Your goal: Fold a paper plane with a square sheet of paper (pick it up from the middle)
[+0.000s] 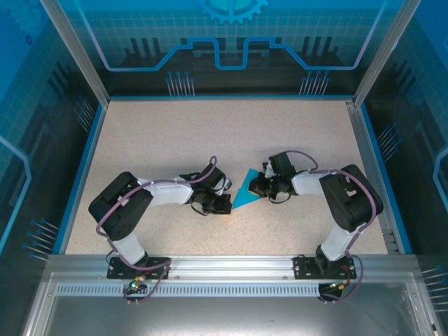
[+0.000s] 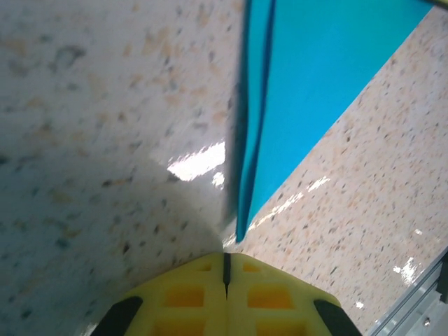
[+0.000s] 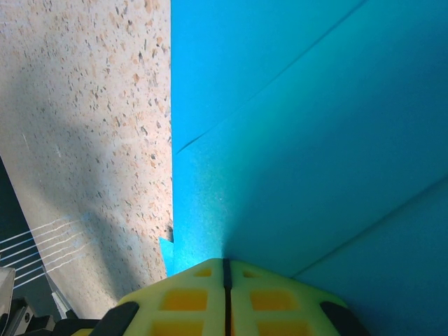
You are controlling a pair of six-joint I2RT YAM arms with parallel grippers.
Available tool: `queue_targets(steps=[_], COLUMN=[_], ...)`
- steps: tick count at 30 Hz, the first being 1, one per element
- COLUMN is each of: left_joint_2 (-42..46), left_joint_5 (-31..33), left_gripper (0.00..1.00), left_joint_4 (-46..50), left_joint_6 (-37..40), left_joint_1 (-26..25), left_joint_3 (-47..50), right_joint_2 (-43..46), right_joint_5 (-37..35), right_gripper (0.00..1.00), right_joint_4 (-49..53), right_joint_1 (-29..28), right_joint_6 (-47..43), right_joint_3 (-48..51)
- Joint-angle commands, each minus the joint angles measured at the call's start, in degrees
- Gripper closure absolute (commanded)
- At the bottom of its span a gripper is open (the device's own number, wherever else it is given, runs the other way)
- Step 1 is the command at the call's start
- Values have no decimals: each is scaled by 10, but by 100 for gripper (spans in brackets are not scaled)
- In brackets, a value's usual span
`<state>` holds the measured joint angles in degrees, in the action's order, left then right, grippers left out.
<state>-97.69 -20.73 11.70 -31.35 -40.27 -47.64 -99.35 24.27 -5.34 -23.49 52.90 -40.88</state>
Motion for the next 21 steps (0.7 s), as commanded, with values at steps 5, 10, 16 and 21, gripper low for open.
queue_targets(steps=[5,10,16,21], left_joint_2=[57,-4,-41,-47], left_joint_5=[22,19,21,8], left_gripper=[96,96,99,99], left_joint_4=[-92,-134,-129,-113], left_joint_6=[-24,-41,-42,-34], left_joint_1=[-3,-3,-3,-2], left_joint_3=[-11,-37,-36,-21], right_joint_2=[-30,-34,-17,7], right_joint_5=[-74,-64,-56,-55], right_gripper=[92,92,92,92], right_joint_4=[65,53,49,56], right_joint_1=[8,8,7,7], right_joint_6=[-8,-3,-6,-21], right_joint_3=[15,11,13,4])
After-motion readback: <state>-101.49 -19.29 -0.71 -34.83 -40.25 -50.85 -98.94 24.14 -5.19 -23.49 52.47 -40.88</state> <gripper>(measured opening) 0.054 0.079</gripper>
